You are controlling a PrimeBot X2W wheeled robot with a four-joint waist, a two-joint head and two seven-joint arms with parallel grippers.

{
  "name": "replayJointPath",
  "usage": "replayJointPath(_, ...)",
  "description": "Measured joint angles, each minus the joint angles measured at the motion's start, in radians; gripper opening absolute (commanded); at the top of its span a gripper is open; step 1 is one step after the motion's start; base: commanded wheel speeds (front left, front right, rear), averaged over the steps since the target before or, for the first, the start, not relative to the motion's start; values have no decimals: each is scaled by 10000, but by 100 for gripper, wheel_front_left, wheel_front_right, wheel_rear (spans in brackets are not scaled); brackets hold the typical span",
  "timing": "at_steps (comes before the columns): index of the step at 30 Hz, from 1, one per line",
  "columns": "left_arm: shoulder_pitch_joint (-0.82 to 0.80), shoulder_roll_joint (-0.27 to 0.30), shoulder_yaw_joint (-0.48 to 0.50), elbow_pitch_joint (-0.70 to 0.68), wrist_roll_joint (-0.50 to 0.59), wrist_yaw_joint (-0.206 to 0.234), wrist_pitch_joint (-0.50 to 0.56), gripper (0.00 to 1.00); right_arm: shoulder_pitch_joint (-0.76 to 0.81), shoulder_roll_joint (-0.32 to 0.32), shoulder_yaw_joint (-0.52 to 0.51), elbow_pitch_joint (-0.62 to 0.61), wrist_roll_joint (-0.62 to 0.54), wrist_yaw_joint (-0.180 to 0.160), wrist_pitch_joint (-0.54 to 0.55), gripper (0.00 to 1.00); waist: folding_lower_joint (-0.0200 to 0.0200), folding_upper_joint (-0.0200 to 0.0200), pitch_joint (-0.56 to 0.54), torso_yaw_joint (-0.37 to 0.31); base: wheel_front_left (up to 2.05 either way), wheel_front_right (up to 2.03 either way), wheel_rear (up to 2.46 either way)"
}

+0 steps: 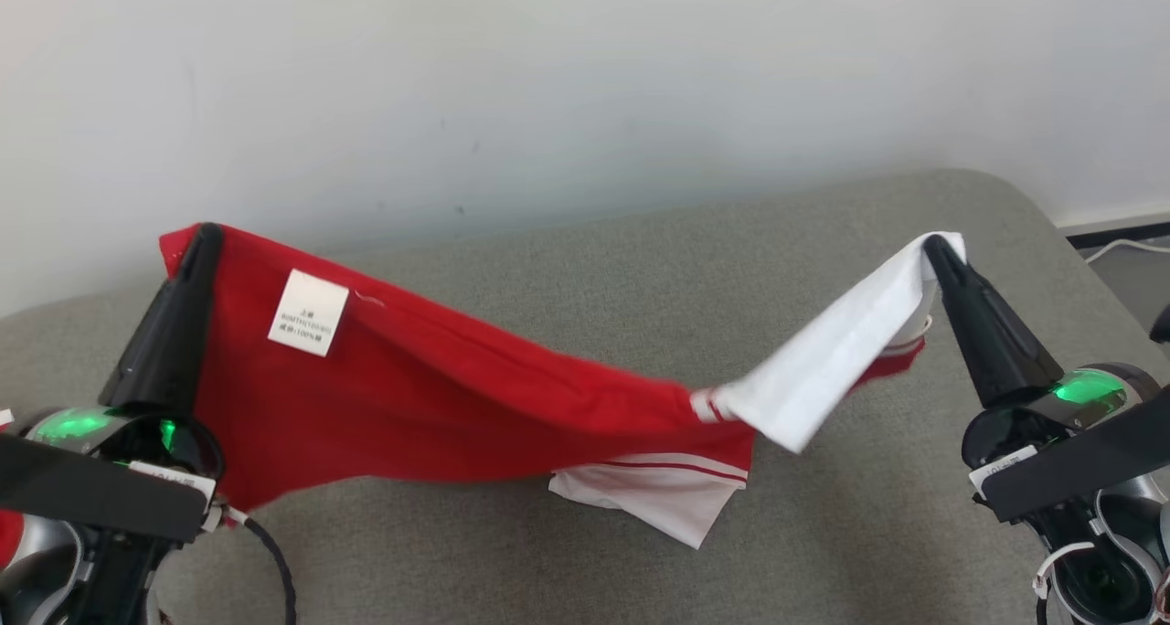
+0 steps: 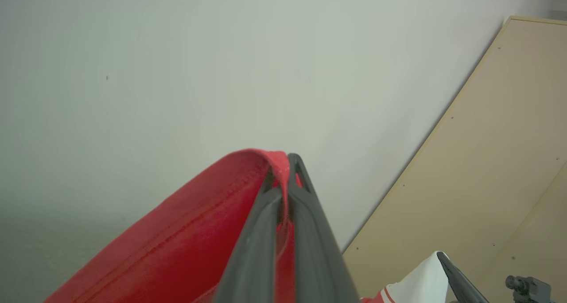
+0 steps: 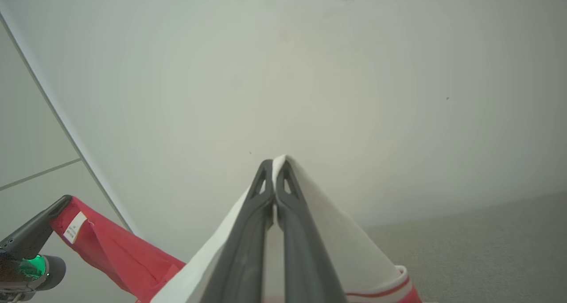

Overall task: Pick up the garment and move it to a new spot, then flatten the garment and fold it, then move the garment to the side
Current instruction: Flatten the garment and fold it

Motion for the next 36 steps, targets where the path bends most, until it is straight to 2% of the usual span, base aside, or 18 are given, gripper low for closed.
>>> replayJointPath(2, 126, 4, -63, -293, -186, 138, 318, 0, -10, -109, 119, -215, -6, -36, 395, 0, 1, -1, 100, -36, 0, 0, 0)
replayJointPath(4, 60, -12, -151, 12, -236, 384, 562, 0, -407, -115, 387, 251, 6, -100, 830, 0, 1, 0, 265, -67, 0, 0, 0)
replayJointPath(7, -816, -75, -265, 1914, -192, 924, 723, 0, -2033, -15, 819, 2148, -128, -483, 1340, 0, 2, 1, 605, -80, 0, 0, 0)
replayJointPath(10, -2587, -94, -305, 4268, 775, 1549, 499, 0, -4326, 52, 1020, 4378, -752, -840, 1549, 0, 7, 4, 994, -85, 0, 0, 0)
replayJointPath(11, -3296, -136, -282, 4928, 1185, 1799, 173, 0, -5118, 54, 955, 4907, -978, -968, 1540, 0, 7, 5, 1126, -86, 0, 0, 0)
replayJointPath(12, -4902, -247, -113, 5524, 1726, 1914, -587, 0, -6892, 82, 543, 5436, -1346, -1229, 1135, 0, 7, 5, 1401, -81, 0, 0, 0)
replayJointPath(13, -5802, -334, -19, 5628, 1755, 1964, -1066, 0, -7757, 88, 245, 5388, -1340, -1300, 861, 0, 8, 5, 1538, -76, 0, 0, 0)
replayJointPath(16, -8181, -362, -138, 5584, 1894, 1820, -2192, 0, -9825, -201, -199, 4953, -1455, -1271, 146, 0, 6, 3, 1951, -35, 0, 0, 0)
replayJointPath(18, -9029, -364, -209, 5595, 1918, 1595, -2886, 0, -10512, -491, -100, 5037, -1626, -940, -107, 0, 5, 2, 2197, 10, 0, 0, 0)
replayJointPath(20, -9115, -364, -211, 5407, 1906, 1239, -3348, 0, -10625, -671, 17, 5102, -1626, -679, -184, 0, 6, 3, 2411, 59, 0, 0, 0)
replayJointPath(21, -9115, -364, -211, 5407, 1906, 1239, -3348, 0, -10625, -671, 17, 5102, -1626, -679, -184, 0, 6, 3, 2411, 59, 0, 0, 0)
replayJointPath(24, -8591, -251, -395, 5605, 2002, 675, -3749, 0, -10103, -675, 297, 5037, -1615, -391, -201, 0, 6, 3, 2707, 118, 0, 0, 0)
replayJointPath(29, -5972, 665, -976, 6725, 2828, -109, -3893, 0, -7273, -658, 941, 5776, -1515, -219, 244, 0, 6, 5, 3184, 137, 0, 0, 0)
replayJointPath(33, -4170, 863, -1411, 8403, 3103, -232, -4057, 0, -5102, -523, 1484, 6824, -1601, -130, 320, 0, 7, 5, 3375, 59, 0, 0, 0)
replayJointPath(36, -3691, 823, -1684, 9319, 3162, -303, -4153, 0, -4593, -510, 1499, 7183, -1603, -127, 201, 0, 4, 3, 3261, 17, 0, 0, 0)
